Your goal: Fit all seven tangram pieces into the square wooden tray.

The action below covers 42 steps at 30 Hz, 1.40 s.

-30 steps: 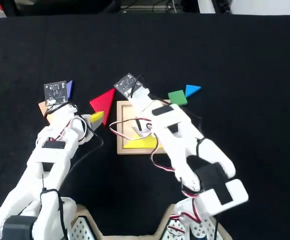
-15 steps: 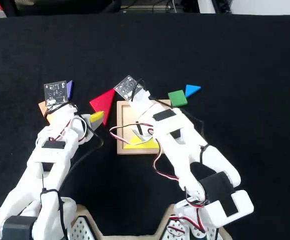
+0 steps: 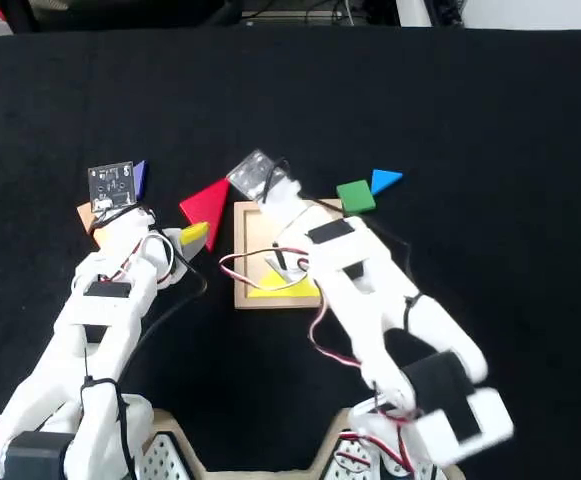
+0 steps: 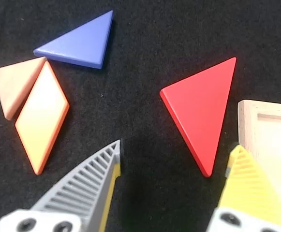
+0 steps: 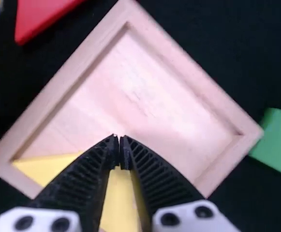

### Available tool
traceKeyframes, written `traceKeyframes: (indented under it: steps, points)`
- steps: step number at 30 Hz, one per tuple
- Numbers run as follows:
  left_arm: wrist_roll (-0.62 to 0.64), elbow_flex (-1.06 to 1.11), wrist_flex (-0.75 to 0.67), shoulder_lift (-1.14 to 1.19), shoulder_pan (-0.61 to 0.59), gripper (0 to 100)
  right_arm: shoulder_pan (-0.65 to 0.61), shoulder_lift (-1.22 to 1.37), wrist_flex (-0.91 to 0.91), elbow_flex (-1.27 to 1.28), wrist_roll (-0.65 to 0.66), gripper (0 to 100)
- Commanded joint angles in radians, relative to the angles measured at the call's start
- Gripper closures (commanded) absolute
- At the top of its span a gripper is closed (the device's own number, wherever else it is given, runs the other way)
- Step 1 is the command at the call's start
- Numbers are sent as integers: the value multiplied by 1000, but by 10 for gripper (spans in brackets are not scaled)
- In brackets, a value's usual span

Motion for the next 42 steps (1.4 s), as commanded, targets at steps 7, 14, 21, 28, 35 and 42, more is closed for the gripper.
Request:
traceKeyframes:
  steps: [7,14,21,28,35,42]
  points:
    - [-11,-335,339,35,38,662,195,-222,-358,236,-204,985]
    - [-213,-812,756,272,44,718,203,-222,-408,266,-204,983]
    - [-315,-1188,933,640,39,735,209,-222,-410,265,-204,983]
    - [-316,-1465,979,934,35,642,261,-222,-414,252,-210,983]
    - [-316,-1607,1003,1080,35,637,261,-222,-416,249,-204,983]
    - [-413,-1673,1002,1197,21,637,261,-226,-416,248,-204,983]
